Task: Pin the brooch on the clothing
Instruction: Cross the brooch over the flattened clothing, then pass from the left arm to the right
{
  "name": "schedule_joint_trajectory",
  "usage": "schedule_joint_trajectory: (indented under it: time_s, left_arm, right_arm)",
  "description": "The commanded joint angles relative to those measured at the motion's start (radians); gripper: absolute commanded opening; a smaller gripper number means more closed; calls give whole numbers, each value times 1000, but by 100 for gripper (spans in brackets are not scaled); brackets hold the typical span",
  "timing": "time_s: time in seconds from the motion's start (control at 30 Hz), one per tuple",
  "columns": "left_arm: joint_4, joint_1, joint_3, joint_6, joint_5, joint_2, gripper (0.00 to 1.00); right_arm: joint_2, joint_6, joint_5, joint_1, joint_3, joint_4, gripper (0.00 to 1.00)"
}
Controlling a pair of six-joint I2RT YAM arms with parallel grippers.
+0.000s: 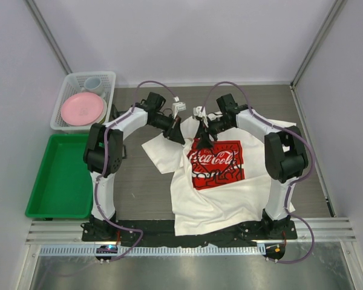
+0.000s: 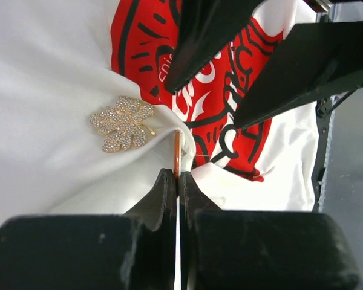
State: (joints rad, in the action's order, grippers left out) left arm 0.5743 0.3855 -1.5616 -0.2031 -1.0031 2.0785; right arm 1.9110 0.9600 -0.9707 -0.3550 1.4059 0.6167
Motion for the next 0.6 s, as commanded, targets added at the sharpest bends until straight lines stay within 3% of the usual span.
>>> schedule_joint_trajectory:
  time_s: [0.0, 0.13, 0.27, 0.57]
  left_arm:
    - [238, 12, -83, -251, -71, 20, 0]
    - [292, 30, -89, -338, -65, 11, 0]
    - [300, 33, -95, -348, -57, 12, 0]
    - [262, 38, -95, -322, -43, 17, 0]
  right_arm:
    - [31, -35, -49, -1, 68, -25, 61]
    - [60, -52, -66, -6, 103, -23, 58]
    - [79, -64, -98, -15, 122, -9, 42]
    - [83, 31, -141, -27, 113, 112, 40]
